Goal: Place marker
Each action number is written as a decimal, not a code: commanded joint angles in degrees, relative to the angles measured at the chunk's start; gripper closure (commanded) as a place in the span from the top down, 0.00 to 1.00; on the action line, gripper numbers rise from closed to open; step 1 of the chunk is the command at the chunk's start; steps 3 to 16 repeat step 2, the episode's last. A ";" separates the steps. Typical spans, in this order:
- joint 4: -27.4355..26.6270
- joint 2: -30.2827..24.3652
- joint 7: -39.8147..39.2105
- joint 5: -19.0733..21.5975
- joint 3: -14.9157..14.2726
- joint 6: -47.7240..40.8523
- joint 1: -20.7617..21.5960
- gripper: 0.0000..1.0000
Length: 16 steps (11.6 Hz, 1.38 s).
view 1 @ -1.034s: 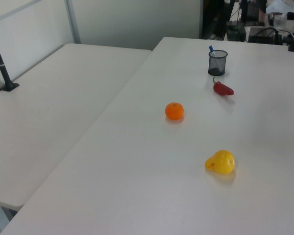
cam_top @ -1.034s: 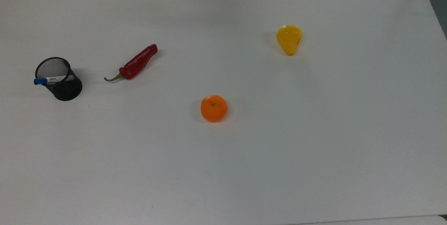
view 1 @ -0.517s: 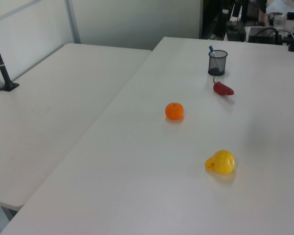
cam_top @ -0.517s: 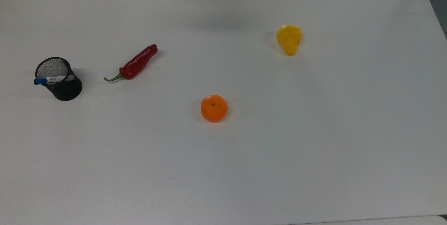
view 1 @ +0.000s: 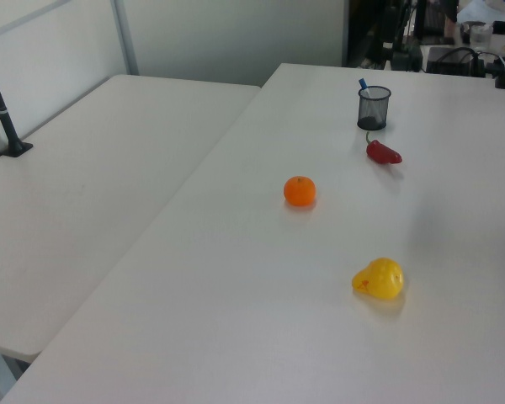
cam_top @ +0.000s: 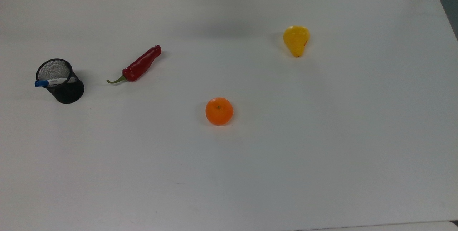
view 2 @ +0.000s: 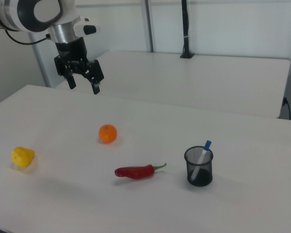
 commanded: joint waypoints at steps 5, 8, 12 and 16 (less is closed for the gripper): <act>-2.37 -1.86 -1.37 -0.59 -0.90 1.45 0.85 1.00; -2.37 -1.86 -1.37 -0.59 -0.90 1.45 0.85 1.00; -2.37 -1.86 -1.37 -0.59 -0.90 1.45 0.85 1.00; -2.37 -1.86 -1.37 -0.59 -0.90 1.45 0.85 1.00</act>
